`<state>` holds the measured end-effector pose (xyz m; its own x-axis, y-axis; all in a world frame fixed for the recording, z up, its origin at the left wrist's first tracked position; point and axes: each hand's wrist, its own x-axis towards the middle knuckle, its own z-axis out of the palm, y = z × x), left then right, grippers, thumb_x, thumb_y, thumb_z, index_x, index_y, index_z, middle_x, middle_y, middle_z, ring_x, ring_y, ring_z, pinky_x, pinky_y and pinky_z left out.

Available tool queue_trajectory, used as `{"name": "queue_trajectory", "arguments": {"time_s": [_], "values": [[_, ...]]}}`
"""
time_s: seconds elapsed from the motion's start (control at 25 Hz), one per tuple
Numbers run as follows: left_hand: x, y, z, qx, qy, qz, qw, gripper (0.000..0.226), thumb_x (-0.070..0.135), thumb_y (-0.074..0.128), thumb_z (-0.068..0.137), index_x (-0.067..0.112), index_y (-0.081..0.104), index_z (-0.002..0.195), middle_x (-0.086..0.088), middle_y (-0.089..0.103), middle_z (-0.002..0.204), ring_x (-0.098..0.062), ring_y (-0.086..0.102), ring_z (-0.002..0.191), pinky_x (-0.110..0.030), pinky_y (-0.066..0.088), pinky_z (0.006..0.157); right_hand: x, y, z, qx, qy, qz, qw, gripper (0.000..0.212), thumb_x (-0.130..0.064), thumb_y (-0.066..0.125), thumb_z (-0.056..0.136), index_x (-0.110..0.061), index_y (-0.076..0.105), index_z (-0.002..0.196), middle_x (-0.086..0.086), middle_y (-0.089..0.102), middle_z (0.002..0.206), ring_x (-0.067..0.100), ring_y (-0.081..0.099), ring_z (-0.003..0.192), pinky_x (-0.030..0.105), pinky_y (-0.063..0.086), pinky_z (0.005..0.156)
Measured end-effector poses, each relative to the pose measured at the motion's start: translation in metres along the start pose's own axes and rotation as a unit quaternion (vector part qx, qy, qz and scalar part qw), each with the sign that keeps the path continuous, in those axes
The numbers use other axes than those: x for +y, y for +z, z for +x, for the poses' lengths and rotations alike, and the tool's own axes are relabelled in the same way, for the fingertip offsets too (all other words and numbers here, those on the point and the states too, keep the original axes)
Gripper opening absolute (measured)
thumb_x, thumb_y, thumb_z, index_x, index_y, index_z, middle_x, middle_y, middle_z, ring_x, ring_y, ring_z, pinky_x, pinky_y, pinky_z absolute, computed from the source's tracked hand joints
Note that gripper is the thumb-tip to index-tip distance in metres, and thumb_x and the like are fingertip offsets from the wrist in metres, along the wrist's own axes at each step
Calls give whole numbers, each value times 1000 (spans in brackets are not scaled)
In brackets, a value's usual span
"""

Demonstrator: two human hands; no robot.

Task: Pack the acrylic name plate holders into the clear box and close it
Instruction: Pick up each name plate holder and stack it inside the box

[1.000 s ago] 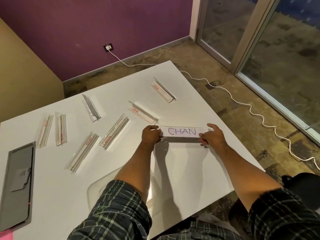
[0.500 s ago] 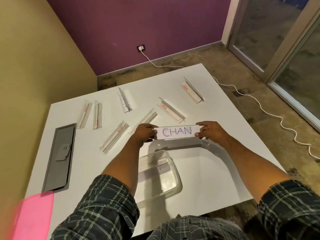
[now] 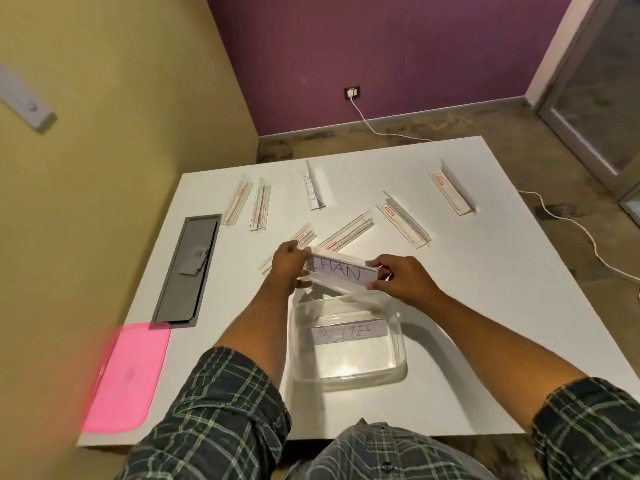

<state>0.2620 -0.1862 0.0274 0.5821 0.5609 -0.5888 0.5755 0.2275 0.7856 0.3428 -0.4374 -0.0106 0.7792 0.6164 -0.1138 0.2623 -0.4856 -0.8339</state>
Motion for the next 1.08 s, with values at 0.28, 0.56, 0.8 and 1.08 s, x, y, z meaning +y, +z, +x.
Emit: {"name": "queue_trajectory", "arguments": {"time_s": [0.28, 0.56, 0.8, 1.08], "values": [[-8, -24, 6, 96, 17, -124, 987, 48, 4, 74, 85, 20, 51, 124, -9, 59, 123, -26, 61, 103, -53, 61, 80, -30, 59, -21, -72, -146, -23, 986, 55, -30, 82, 84, -26, 64, 135, -3, 78, 106, 2, 73, 92, 28, 59, 89], [-4, -31, -6, -90, 16, 28, 995, 44, 3, 81, 77, 5, 68, 119, -13, 76, 109, -26, 73, 101, -43, 62, 78, -34, 51, -31, -77, -220, -138, 963, 57, -61, 65, 86, -41, 56, 139, -10, 71, 72, 8, 65, 61, 28, 56, 66], [-6, 3, -24, -275, 49, 288, 916, 43, 8, 85, 74, 7, 73, 116, -15, 72, 119, -27, 69, 104, -46, 54, 98, -24, 24, -8, 8, -178, -204, 963, 84, -67, 80, 65, -34, 51, 138, -10, 58, 122, 7, 52, 104, 31, 48, 89], [-20, 40, -39, -342, 73, 365, 863, 48, 2, 87, 71, 9, 72, 116, -6, 71, 111, -19, 62, 94, -37, 52, 85, -11, 17, -12, -202, -36, -97, 974, 113, -61, 94, 45, -42, 37, 142, -10, 66, 122, 12, 64, 109, 36, 54, 95]]}}
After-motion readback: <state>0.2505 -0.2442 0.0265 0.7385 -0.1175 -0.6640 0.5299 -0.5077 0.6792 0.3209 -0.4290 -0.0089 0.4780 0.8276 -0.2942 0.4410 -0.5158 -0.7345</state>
